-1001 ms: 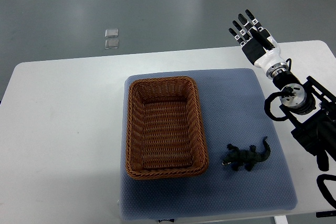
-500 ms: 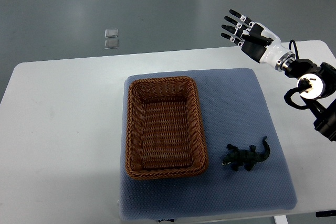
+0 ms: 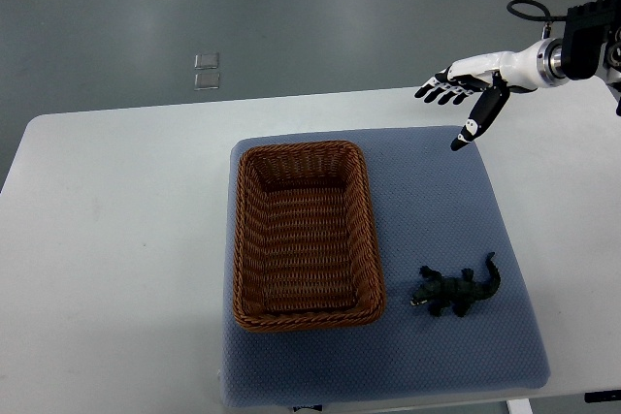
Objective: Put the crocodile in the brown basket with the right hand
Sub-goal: 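Move the right hand down and over toward the dark toy crocodile, then lower the right hand onto the crocodile and close fingers around it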
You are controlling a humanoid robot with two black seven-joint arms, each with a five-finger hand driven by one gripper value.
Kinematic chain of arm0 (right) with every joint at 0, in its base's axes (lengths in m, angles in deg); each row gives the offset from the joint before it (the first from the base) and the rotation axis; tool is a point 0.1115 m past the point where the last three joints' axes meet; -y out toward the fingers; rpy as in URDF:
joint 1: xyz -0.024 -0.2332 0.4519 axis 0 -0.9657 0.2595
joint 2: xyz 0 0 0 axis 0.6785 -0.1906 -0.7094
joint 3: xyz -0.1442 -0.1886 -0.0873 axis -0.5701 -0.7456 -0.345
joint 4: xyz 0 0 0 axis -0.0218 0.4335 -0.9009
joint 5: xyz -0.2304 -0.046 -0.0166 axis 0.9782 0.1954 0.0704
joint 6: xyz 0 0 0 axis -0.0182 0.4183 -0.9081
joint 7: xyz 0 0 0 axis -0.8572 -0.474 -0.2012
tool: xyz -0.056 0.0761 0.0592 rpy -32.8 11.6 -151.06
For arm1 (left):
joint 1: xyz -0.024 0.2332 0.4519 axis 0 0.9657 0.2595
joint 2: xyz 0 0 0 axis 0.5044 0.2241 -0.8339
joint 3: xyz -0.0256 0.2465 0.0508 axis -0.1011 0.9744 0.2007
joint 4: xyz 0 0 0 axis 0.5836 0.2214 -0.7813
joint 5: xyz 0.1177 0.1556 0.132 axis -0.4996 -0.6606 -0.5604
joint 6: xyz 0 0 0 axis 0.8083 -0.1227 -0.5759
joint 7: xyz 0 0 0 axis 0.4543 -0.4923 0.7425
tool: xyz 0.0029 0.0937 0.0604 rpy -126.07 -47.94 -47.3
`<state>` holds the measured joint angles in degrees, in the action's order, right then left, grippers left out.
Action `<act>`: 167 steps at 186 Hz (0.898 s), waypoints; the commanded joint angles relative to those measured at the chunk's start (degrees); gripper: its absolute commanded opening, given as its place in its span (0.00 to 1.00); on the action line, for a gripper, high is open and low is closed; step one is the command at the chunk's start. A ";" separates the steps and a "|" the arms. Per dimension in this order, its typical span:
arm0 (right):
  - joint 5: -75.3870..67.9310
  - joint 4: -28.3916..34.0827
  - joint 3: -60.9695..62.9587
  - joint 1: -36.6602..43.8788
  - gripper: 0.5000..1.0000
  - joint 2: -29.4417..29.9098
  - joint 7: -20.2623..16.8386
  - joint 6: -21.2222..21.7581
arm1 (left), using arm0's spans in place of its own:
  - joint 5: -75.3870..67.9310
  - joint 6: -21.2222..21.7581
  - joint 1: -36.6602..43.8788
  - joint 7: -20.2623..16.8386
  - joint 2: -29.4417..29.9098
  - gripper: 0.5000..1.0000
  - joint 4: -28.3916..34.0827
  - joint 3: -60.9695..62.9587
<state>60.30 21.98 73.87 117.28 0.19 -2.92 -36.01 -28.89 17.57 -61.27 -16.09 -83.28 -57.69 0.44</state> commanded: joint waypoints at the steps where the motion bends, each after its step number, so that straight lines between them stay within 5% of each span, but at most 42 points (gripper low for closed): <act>1: 3.09 5.82 -6.30 5.58 0.86 -2.76 -2.03 0.05 | -0.04 0.00 -0.28 0.00 0.00 1.00 0.01 -0.09; 56: 1.95 18.82 -11.84 10.33 0.86 -9.09 -4.49 0.05 | 0.05 0.00 -0.37 0.00 0.00 1.00 -0.96 -0.01; 167: -2.98 24.10 -10.52 -1.10 0.85 -9.97 -4.14 0.05 | 0.14 0.08 -0.37 0.00 0.00 1.00 -1.05 -0.18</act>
<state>57.91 44.63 62.78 117.37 -9.36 -7.14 -35.96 -28.75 17.65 -61.64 -16.10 -83.28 -58.62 0.32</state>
